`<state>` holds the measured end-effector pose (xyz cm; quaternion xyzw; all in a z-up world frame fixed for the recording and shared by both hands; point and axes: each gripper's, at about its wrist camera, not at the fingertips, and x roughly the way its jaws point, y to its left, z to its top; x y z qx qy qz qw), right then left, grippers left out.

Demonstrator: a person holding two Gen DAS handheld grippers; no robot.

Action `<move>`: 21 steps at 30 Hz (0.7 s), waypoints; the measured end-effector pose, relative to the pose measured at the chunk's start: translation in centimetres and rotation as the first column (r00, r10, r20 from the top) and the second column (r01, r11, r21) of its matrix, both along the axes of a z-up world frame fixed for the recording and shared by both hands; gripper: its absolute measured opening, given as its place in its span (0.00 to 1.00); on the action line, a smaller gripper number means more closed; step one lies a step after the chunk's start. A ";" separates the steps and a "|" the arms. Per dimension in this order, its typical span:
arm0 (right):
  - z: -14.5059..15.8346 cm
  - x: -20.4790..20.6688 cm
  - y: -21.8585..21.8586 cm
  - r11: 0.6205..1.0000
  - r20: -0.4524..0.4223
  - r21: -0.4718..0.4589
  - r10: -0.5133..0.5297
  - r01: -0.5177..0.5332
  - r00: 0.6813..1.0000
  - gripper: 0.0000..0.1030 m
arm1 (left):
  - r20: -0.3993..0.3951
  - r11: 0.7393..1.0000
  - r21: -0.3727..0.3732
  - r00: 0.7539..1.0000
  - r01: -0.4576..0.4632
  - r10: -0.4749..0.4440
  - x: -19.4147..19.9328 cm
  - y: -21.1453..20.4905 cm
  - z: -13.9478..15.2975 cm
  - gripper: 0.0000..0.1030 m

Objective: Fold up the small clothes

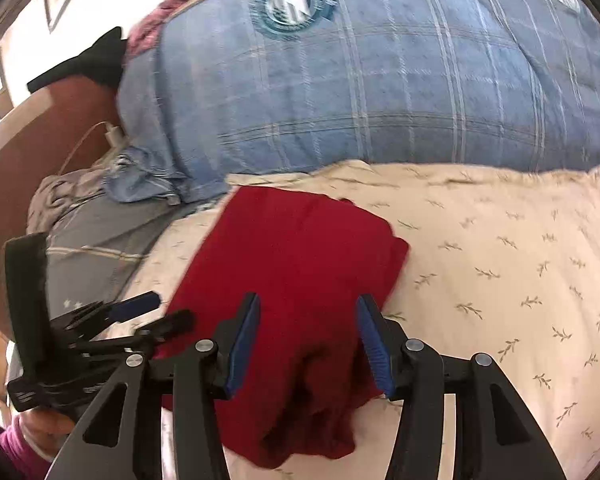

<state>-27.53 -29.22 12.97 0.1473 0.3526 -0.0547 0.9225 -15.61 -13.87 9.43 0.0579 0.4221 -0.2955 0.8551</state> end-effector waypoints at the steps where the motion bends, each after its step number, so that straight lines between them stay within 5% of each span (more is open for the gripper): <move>1: 0.1 0.3 0.5 1.000 0.002 -0.005 0.011 -0.011 1.000 0.49 | 0.015 1.000 0.004 1.000 -0.006 0.006 -0.2 0.1 0.2 0.67; 11: -4.0 2.0 2.5 0.981 -0.140 -0.195 -0.004 -0.024 0.990 0.46 | 0.079 0.997 0.008 0.994 -0.083 0.082 -0.4 2.2 0.8 0.71; 21: -5.1 1.0 2.0 0.986 -0.130 -0.168 -0.031 0.009 0.991 0.46 | 0.161 0.995 0.019 0.982 -0.102 0.097 -1.3 2.6 1.6 0.71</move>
